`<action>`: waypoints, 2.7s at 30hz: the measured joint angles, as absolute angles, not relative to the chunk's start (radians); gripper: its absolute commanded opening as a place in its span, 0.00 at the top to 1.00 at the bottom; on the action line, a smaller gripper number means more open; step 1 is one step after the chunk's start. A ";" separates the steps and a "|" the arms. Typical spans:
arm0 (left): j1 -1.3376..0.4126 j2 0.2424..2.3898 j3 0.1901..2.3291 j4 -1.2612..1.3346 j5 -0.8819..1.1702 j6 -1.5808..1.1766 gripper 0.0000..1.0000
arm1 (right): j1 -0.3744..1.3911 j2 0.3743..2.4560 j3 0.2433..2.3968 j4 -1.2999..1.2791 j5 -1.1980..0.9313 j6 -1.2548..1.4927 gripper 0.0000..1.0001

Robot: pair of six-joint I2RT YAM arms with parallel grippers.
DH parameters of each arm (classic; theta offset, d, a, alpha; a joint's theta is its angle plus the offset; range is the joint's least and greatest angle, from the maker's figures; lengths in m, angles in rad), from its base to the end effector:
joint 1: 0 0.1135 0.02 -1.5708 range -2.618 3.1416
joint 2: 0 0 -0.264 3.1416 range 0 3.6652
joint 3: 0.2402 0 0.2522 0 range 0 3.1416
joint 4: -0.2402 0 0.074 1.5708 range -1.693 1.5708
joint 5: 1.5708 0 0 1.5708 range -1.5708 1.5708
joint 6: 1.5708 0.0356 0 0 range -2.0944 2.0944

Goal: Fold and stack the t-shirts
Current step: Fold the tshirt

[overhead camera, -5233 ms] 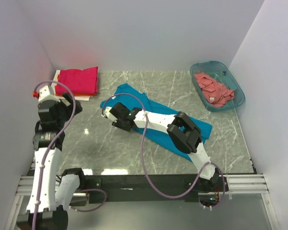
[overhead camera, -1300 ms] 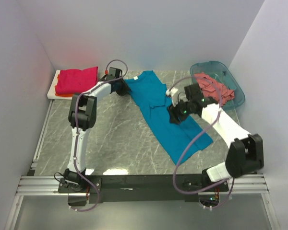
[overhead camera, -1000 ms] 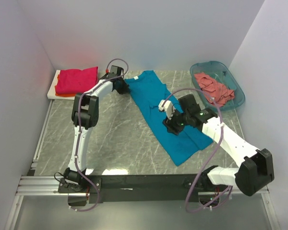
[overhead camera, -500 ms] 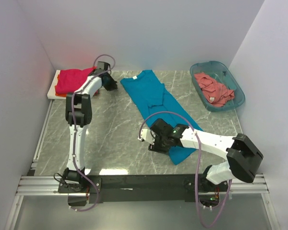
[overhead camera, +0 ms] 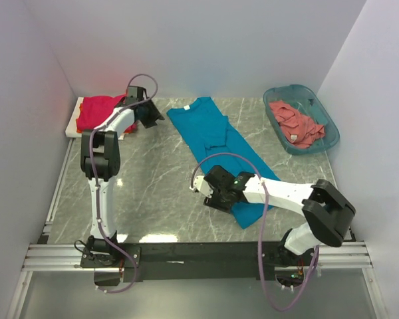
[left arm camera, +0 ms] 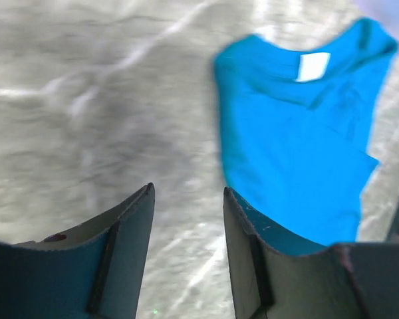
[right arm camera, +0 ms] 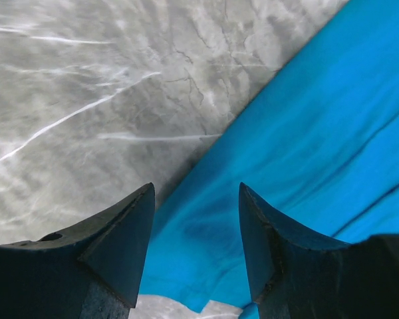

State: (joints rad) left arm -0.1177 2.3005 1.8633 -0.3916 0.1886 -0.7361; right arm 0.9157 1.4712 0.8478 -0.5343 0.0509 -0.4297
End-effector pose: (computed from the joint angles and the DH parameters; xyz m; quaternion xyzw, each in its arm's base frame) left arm 0.5126 -0.0673 0.1806 -0.2498 0.8942 -0.2293 0.2922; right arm 0.1669 0.2143 0.1816 -0.6056 0.7685 0.0252 0.2050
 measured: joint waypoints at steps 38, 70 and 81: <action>-0.173 1.615 1.419 -0.298 -0.007 -0.574 0.29 | 1.137 1.774 1.172 -0.597 -0.151 -0.327 0.53; -0.213 0.953 0.845 -0.320 -0.070 -0.349 0.13 | 0.118 2.336 1.972 -0.527 -0.600 0.242 0.38; -0.213 0.953 0.845 -0.322 -0.091 -0.334 0.13 | 0.093 2.463 2.087 -0.537 -0.588 0.304 0.46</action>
